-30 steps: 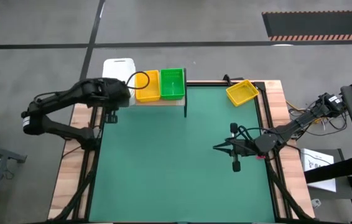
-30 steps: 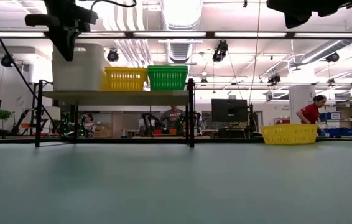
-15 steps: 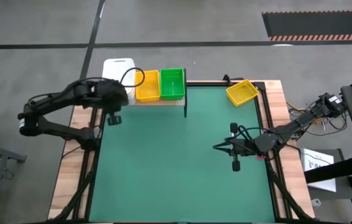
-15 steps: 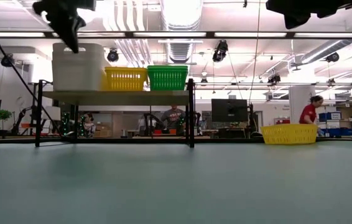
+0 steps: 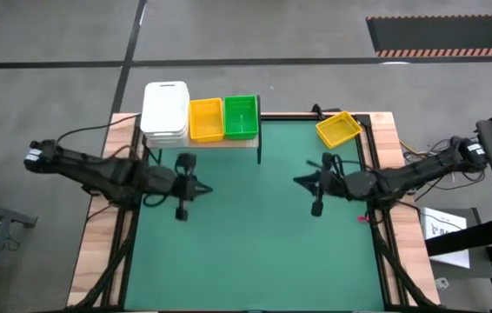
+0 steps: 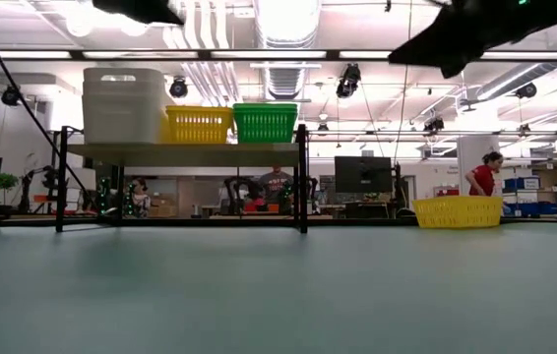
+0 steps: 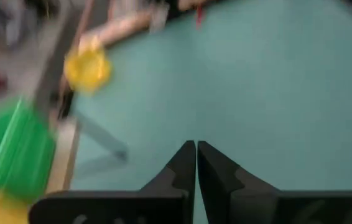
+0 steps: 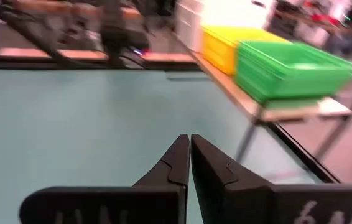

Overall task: Stack baskets on shelf by color
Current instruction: Stack the yellow basket on the yellow basket on the shelf

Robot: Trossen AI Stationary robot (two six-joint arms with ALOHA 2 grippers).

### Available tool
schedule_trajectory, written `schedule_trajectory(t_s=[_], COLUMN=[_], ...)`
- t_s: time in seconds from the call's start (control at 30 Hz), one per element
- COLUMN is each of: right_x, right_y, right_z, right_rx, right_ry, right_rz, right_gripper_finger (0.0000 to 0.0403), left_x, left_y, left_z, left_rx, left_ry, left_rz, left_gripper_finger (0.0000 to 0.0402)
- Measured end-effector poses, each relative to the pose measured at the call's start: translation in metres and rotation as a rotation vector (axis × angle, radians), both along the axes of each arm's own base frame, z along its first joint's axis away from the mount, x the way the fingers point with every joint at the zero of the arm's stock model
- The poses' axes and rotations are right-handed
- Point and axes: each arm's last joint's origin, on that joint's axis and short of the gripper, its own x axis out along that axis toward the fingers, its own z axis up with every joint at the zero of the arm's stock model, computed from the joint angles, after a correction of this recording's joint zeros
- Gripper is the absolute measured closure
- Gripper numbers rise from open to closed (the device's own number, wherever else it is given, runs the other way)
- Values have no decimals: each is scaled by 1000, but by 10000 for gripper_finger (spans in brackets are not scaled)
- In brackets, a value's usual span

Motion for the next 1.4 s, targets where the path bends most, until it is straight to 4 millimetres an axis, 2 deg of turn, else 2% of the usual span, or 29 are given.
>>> schedule_trajectory(t_s=[0.17, 0.27, 0.4, 0.53, 0.67, 0.9, 1.07, 1.23, 1.4], right_x=[6, 8, 1, -9, -20, -35, -37, -30, -25], right_y=[-30, -52, -85, -118, -151, -202, -223, -231, -238], right_z=[13, 20, 23, 13, -1, -32, -47, -55, -70], right_rx=[68, 124, 278, 383, 559, 647, 694, 705, 701], right_ry=[69, 147, 289, 417, 486, 605, 656, 691, 733], right_rz=[-176, -288, -473, -650, -685, -851, -908, -909, -901], right_gripper_finger=[394, 394, 394, 394, 394, 377, 328, 281, 261], left_x=[6, 5, -3, -14, -24, -33, -32, -31, -31], left_y=[-18, -20, -17, -14, -10, -7, -8, -8, -8], left_z=[-14, -24, -28, -23, -13, -6, -7, -8, -8], left_rx=[97, 132, 133, 118, 99, 68, 70, 74, 76], left_ry=[-283, -379, -477, -541, -598, -644, -639, -626, -624], left_rz=[-142, -162, -150, -132, -115, -105, -105, -100, -98], left_gripper_finger=[401, 401, 402, 402, 402, 402, 402, 402, 402])
